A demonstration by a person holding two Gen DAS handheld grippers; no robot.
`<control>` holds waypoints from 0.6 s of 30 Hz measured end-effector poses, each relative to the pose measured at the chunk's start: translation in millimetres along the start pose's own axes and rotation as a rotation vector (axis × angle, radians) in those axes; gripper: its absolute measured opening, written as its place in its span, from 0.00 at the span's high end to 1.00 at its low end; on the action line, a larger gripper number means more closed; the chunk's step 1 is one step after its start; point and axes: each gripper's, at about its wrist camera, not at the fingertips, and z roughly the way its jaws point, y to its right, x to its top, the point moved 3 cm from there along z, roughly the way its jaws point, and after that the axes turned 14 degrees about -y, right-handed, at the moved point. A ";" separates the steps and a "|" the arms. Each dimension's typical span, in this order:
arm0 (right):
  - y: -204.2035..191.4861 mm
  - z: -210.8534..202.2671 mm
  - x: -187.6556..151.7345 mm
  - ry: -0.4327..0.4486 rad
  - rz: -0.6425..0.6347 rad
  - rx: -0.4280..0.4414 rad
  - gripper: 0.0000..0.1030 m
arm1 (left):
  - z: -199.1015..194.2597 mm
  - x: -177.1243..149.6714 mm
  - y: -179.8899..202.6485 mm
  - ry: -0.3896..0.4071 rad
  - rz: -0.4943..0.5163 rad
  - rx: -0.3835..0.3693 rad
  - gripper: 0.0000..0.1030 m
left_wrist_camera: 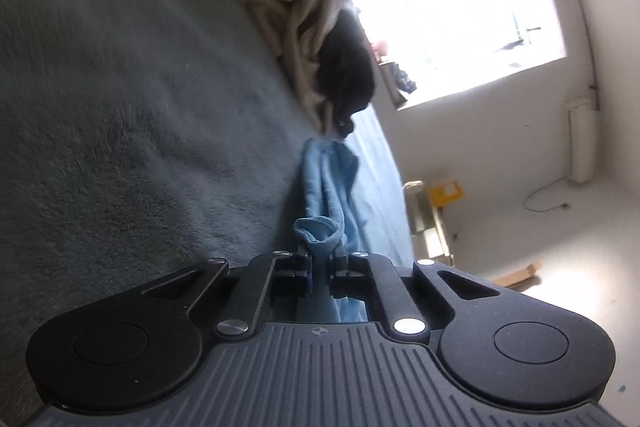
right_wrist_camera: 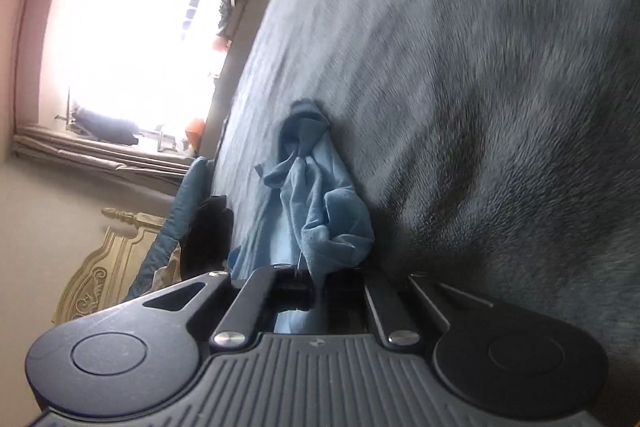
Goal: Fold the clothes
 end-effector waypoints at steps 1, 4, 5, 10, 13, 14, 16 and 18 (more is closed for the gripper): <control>-1.9 -4.1 -1.4 0.001 -0.008 0.002 0.96 | -4.6 -1.8 2.7 0.001 0.012 0.000 0.96; -6.6 -16.7 -8.5 -0.001 -0.025 0.010 0.97 | -20.3 -11.0 9.6 -0.004 0.045 0.002 0.96; -7.4 -23.2 -12.7 -0.002 -0.030 0.014 0.97 | -27.5 -15.7 10.4 -0.006 0.055 0.004 0.96; -0.2 -64.5 -41.9 -0.025 -0.045 0.020 0.97 | -72.6 -46.1 3.9 -0.011 0.078 0.023 0.96; 13.9 -84.9 -64.7 -0.052 -0.035 0.000 0.97 | -101.3 -68.0 -7.9 -0.011 0.069 0.047 0.96; 19.4 -89.7 -71.4 -0.057 -0.033 -0.014 0.97 | -108.8 -74.7 -12.9 -0.013 0.062 0.057 0.96; 31.3 -91.3 -78.0 -0.068 -0.030 -0.052 0.96 | -112.8 -86.3 -26.7 -0.042 0.045 0.072 0.95; 41.8 -88.8 -77.7 -0.091 -0.025 -0.087 0.87 | -107.2 -92.5 -41.4 -0.096 0.048 0.112 0.92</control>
